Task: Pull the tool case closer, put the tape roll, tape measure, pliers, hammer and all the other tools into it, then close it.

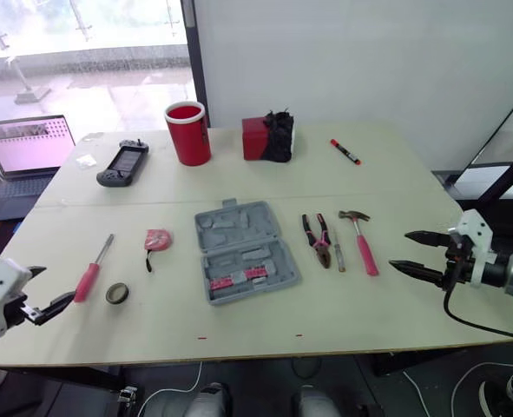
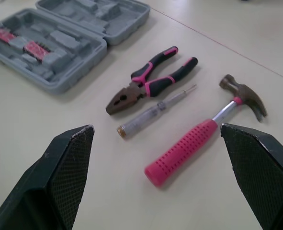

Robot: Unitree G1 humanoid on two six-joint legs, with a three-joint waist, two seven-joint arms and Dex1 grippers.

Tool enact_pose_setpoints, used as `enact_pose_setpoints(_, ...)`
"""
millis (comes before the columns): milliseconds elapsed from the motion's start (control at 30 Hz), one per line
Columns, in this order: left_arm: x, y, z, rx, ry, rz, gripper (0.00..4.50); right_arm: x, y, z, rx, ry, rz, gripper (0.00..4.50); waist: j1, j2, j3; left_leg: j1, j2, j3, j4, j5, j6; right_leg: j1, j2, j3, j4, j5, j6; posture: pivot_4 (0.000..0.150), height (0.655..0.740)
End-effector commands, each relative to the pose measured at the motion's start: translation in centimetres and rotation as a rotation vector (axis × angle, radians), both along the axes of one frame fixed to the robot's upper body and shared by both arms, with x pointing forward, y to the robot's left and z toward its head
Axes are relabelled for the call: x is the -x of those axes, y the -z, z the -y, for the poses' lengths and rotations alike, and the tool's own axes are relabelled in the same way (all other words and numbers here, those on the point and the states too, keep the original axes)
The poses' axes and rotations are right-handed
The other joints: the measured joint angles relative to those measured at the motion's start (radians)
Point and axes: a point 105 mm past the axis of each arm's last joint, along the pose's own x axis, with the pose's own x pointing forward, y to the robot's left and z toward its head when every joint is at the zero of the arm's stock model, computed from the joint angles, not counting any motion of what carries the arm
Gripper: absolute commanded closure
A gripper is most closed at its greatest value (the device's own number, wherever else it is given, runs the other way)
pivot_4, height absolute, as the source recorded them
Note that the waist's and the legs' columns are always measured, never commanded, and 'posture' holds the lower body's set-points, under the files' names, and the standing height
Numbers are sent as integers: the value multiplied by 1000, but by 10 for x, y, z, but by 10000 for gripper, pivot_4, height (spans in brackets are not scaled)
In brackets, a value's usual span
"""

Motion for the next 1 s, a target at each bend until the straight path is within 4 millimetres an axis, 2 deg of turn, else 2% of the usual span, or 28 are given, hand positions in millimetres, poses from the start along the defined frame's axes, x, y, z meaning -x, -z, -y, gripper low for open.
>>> enact_pose_setpoints(33,-10,-10,19,-5,32,46,97,-8,-11,-28,2,-64,42,0,1,0,0,0,0,0,0,0,0,0,0,0,0,0,0,1500,7400)
enact_pose_setpoints(133,-20,-8,38,29,48,76,97,-18,-6,-47,47,-96,63,0,4,0,0,0,0,0,0,0,0,0,0,0,0,0,0,1500,7400)
enact_pose_setpoints(267,-32,12,65,88,48,79,97,-56,0,-72,222,-36,199,0,-3,0,0,-1,-1,0,0,0,0,-1,0,0,0,0,0,1500,7400)
enact_pose_setpoints(300,-35,16,70,96,43,80,2539,-61,1,-80,224,-49,201,0,-2,0,0,-1,-1,1,0,0,0,-2,0,1,1,1,0,1500,7400)
enact_pose_setpoints(333,-38,20,74,98,40,81,5470,-65,2,-87,215,-62,195,0,-2,0,0,-1,-1,0,0,1,-1,-2,1,0,2,1,0,1500,7400)
enact_pose_setpoints(433,-49,29,88,132,4,97,18879,-77,8,-106,198,-107,169,8906,1,0,0,-1,-1,-1,0,1,-1,-3,2,0,3,2,0,1500,7400)
enact_pose_setpoints(600,-63,43,102,114,-7,102,44976,-105,24,-117,353,-108,220,35095,1,0,0,-1,-4,-1,0,1,-1,-3,2,0,3,3,1,1500,7400)
enact_pose_setpoints(667,-71,48,107,118,-8,100,45000,-112,32,-123,414,-118,225,44339,-1,0,0,-1,-4,-1,0,1,-2,-3,2,0,3,3,1,1500,7400)
enact_pose_setpoints(733,-79,54,115,107,7,93,45000,-116,41,-128,473,-139,220,44339,-2,0,0,-1,-4,-1,0,2,-2,-4,2,0,3,3,1,1500,7400)
enact_pose_setpoints(867,-91,64,129,91,57,69,45000,-125,44,-141,495,-138,223,44339,-12,0,0,-1,-4,-1,0,2,-3,-4,2,0,5,3,0,1500,7400)
enact_pose_setpoints(1000,-108,69,147,81,117,50,45000,-126,50,-164,509,-190,220,44339,-26,0,0,-2,-5,-3,0,4,-6,-5,3,0,7,3,0,1500,7400)
